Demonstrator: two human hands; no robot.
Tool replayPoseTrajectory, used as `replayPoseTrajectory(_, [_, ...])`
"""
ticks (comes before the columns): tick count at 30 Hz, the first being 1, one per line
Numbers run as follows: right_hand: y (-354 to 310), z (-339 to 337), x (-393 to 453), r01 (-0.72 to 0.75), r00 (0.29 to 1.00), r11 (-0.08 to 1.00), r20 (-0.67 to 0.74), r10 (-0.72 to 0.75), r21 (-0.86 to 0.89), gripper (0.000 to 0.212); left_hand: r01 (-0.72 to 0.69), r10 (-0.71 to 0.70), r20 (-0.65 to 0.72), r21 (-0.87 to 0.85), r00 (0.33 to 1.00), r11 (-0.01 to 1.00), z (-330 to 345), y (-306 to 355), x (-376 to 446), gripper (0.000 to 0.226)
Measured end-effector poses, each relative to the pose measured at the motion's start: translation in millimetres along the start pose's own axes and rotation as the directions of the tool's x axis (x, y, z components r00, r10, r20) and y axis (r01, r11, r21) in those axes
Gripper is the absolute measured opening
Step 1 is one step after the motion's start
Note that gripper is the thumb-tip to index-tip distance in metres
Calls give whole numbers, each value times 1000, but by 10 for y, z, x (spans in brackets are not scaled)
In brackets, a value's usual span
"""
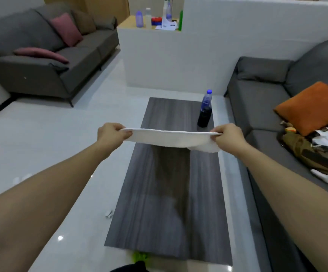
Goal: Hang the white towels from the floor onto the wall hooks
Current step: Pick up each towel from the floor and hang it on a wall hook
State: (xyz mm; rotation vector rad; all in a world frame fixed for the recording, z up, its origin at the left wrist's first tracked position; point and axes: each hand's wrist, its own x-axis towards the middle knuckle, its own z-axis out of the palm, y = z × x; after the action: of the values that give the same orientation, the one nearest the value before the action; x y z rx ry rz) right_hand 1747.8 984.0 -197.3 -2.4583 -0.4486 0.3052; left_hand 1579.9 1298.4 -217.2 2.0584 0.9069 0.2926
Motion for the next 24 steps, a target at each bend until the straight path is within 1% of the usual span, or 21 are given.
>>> replayPoseTrajectory(3, [433, 434, -256, -84, 979, 994, 178, 95, -65, 18, 89, -105, 150, 105, 983, 990, 210, -514, -299, 7])
replayPoseTrajectory(6, [789, 823, -533, -163, 913, 978, 355, 201, -133, 18, 161, -225, 288, 230, 931, 960, 412, -969, -551, 13])
replayPoseTrajectory(10, [1145, 1198, -774, -256, 845, 950, 437, 309, -176, 14, 166, -341, 421, 399, 840, 902, 637, -1376, -719, 21])
replayPoseTrajectory(13, [1250, 1345, -801, -294, 796, 935, 490, 355, -200, 9, 154, -406, 474, 484, 781, 862, 724, -1552, -689, 28])
replayPoseTrajectory(16, [1272, 1448, -687, -335, 781, 920, 486, 391, -202, 16, 108, -402, 480, 530, 779, 841, 779, -1619, -496, 31])
replayPoseTrajectory(20, [1279, 1540, -370, -384, 803, 898, 403, 439, -214, 21, 59, -342, 468, 520, 815, 852, 902, -1564, -61, 24])
replayPoseTrajectory(24, [1242, 1535, 136, -439, 825, 878, 303, 478, -191, 28, 33, -279, 431, 495, 858, 868, 1094, -1369, 502, 28])
